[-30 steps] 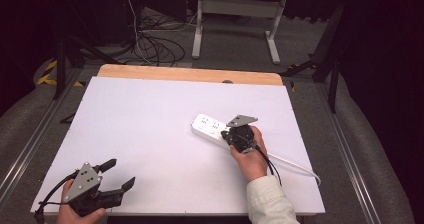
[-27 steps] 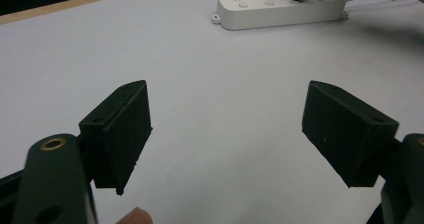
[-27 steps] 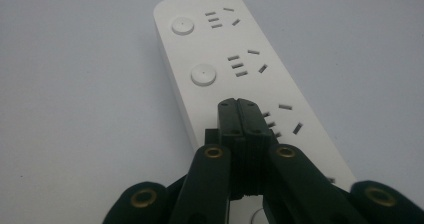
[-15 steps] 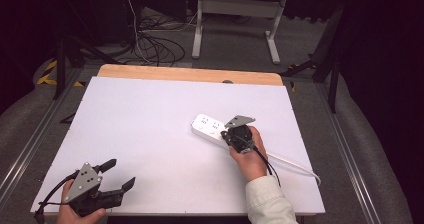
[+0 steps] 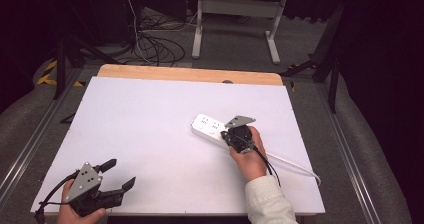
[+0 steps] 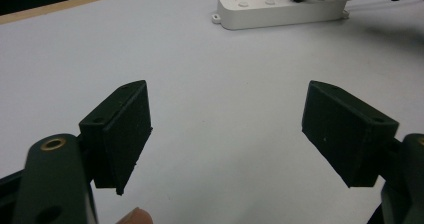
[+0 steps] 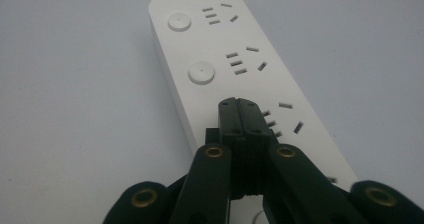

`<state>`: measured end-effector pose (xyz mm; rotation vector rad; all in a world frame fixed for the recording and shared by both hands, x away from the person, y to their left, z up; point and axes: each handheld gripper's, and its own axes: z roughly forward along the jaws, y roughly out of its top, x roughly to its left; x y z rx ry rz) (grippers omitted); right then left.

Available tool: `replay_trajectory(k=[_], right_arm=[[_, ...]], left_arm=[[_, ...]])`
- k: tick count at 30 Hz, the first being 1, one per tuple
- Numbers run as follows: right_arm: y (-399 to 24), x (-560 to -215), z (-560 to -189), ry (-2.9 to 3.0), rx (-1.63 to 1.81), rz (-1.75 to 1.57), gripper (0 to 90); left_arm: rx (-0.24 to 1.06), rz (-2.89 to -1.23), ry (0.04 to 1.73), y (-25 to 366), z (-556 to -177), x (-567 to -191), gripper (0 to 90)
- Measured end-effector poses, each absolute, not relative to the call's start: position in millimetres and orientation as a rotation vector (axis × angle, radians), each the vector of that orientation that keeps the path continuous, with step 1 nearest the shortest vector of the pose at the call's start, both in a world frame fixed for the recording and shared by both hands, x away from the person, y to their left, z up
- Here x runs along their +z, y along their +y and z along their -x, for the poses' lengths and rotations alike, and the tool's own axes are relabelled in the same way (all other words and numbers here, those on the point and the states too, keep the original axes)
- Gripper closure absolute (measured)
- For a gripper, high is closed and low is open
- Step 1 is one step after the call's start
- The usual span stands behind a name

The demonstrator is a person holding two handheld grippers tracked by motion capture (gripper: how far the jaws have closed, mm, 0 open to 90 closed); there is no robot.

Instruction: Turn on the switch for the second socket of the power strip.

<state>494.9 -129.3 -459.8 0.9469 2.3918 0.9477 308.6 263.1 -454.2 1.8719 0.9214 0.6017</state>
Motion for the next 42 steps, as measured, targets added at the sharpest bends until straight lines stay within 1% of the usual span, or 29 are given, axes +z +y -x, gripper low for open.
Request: replay_trajectory(k=[16, 24, 42], right_arm=[[-129.2, -459.5, -493.0, 2.363, 0.972, -0.963, 90.0], [-130.5, -446.6, -484.3, 2.333, 1.06, -0.918, 90.0], [-133.5, -421.9, -467.9, 2.313, 1.116, -0.833, 90.0]], left_arm=[[0.599, -1.867, 0.922, 264.3, -308.6, -453.7, 20.2], [0.596, -1.863, 0.922, 265.8, -308.9, -453.5, 20.2], [0.597, -1.865, 0.922, 265.2, -309.0, -453.5, 20.2]])
